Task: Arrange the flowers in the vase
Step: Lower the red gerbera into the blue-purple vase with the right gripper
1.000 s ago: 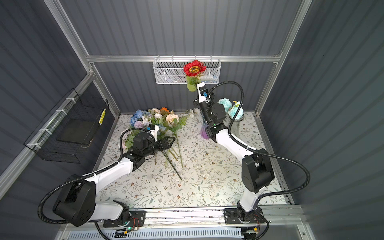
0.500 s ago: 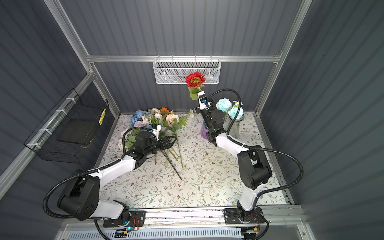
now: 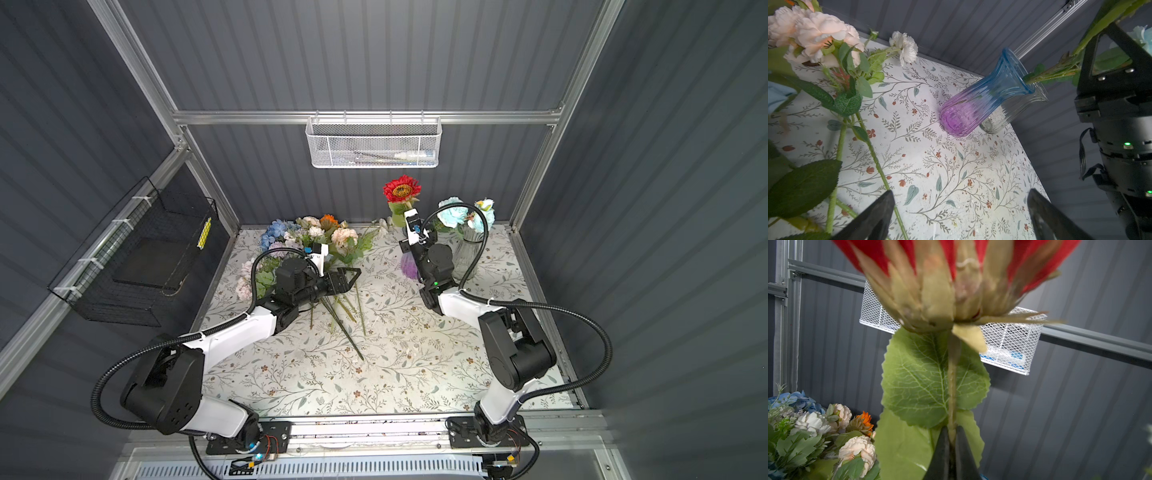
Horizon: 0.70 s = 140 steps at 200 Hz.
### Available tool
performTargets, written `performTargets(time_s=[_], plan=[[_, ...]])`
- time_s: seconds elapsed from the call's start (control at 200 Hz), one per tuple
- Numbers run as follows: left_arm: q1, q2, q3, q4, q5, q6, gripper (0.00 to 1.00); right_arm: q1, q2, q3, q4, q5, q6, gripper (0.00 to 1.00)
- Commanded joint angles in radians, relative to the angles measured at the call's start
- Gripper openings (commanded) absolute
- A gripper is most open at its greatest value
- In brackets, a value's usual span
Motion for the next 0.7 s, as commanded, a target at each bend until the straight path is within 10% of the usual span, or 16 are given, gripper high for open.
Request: performTargets(time_s=[0.0,0.695], plan=[[-0.011,0.017,0.036,0.016,0.016,-0.004,1.00,-0.004,-0.023,-0.047,0.053,0.047,0.018,0.05],[-0.030,-0.001,0.033,0.010,0.005,-0.001,1.00,-0.005,-0.088,-0.225,0.051,0.094,0.090,0.25]])
